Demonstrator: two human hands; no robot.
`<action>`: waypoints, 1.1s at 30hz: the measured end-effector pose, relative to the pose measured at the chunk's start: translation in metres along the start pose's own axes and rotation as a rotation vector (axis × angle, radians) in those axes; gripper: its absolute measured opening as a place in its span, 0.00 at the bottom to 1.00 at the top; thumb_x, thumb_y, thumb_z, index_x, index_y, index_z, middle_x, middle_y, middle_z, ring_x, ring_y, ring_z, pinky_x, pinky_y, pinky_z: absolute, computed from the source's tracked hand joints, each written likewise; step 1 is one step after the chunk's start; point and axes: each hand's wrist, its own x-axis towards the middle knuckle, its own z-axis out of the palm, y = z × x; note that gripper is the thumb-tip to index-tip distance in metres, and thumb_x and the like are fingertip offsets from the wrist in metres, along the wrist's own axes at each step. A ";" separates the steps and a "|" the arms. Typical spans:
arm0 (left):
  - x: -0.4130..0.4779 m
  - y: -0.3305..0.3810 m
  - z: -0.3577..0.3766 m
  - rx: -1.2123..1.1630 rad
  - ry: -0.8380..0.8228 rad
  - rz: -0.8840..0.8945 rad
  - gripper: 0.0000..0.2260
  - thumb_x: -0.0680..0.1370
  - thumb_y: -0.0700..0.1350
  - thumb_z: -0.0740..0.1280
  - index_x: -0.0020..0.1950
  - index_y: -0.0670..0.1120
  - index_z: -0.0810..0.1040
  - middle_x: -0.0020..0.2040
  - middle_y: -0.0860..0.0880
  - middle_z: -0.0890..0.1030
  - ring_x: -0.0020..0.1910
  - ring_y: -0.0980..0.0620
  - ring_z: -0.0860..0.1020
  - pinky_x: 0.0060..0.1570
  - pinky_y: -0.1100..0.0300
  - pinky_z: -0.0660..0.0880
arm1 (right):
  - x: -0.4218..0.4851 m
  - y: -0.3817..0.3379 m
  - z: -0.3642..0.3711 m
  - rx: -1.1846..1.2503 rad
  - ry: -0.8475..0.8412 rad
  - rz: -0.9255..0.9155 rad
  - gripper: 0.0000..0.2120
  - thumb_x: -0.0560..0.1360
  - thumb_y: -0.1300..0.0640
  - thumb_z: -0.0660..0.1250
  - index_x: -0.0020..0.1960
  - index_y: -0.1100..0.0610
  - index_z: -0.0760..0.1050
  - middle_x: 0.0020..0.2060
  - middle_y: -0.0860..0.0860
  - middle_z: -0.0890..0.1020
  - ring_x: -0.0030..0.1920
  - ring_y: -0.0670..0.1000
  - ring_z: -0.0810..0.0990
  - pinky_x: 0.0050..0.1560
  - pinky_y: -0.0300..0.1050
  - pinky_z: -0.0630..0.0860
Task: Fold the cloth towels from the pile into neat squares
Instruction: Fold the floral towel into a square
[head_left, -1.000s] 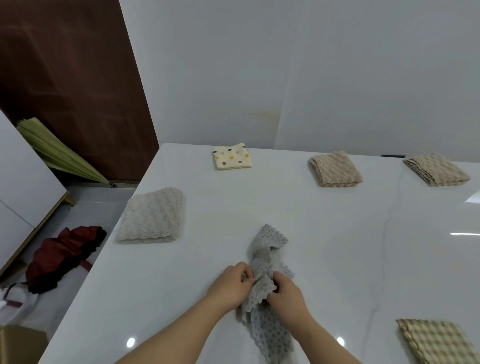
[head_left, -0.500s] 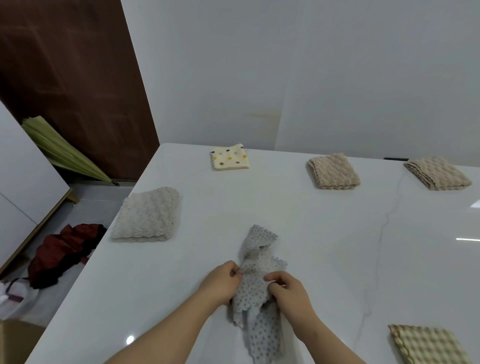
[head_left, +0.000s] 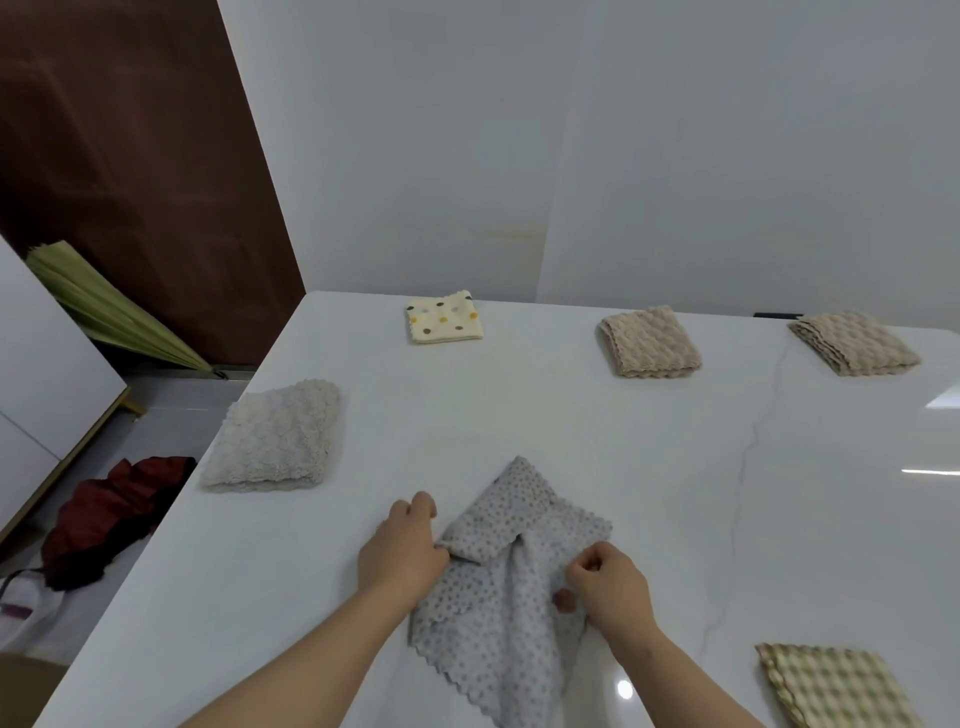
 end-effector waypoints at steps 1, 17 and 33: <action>0.001 0.004 0.000 -0.014 0.038 0.072 0.14 0.76 0.44 0.60 0.61 0.52 0.66 0.59 0.50 0.68 0.51 0.51 0.72 0.41 0.59 0.68 | -0.001 -0.001 -0.002 -0.023 -0.008 -0.003 0.04 0.71 0.66 0.61 0.39 0.60 0.69 0.30 0.52 0.77 0.27 0.44 0.74 0.31 0.40 0.68; 0.007 0.010 -0.005 0.139 -0.113 0.192 0.16 0.79 0.58 0.56 0.35 0.52 0.68 0.38 0.54 0.71 0.44 0.52 0.73 0.38 0.60 0.69 | 0.005 0.007 -0.003 -0.317 0.000 -0.113 0.09 0.76 0.60 0.58 0.55 0.53 0.69 0.52 0.50 0.68 0.41 0.49 0.80 0.40 0.45 0.77; 0.027 0.034 0.013 -0.088 -0.149 0.294 0.02 0.78 0.46 0.61 0.47 0.49 0.71 0.49 0.49 0.73 0.48 0.51 0.72 0.47 0.59 0.69 | 0.014 -0.008 0.009 -0.725 -0.044 -0.390 0.18 0.77 0.53 0.56 0.66 0.47 0.67 0.65 0.46 0.67 0.65 0.51 0.65 0.60 0.41 0.66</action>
